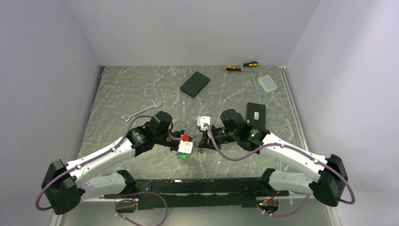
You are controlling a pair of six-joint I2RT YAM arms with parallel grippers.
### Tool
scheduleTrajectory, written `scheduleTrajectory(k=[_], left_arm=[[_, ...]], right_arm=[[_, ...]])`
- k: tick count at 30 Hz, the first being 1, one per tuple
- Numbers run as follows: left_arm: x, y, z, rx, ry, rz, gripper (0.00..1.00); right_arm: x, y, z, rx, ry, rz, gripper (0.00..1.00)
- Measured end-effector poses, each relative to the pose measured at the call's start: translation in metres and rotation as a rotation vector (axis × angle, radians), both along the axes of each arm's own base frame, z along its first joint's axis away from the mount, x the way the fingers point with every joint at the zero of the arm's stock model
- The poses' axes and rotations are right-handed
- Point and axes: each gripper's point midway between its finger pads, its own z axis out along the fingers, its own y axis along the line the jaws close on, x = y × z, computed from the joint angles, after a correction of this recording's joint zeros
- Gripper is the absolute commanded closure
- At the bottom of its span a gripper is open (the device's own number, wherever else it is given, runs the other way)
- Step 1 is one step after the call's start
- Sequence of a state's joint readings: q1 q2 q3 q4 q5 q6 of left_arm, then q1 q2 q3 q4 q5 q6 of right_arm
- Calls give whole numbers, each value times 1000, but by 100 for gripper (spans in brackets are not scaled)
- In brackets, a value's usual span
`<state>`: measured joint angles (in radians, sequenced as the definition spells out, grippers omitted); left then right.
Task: Put the keys on the keyring
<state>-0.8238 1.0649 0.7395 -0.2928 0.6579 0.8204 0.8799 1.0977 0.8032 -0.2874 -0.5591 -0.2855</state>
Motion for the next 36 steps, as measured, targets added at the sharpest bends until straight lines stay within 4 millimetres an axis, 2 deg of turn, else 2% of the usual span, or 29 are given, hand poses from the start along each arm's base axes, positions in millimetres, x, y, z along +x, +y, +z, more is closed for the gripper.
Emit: scheduleTrajectory(k=[18, 36], left_arm=[[2, 0, 1, -6, 14, 17, 100], [18, 1, 7, -48, 64, 87, 100]], right_arm=[[0, 0, -1, -6, -2, -3, 100], [10, -2, 5, -3, -54, -54, 100]])
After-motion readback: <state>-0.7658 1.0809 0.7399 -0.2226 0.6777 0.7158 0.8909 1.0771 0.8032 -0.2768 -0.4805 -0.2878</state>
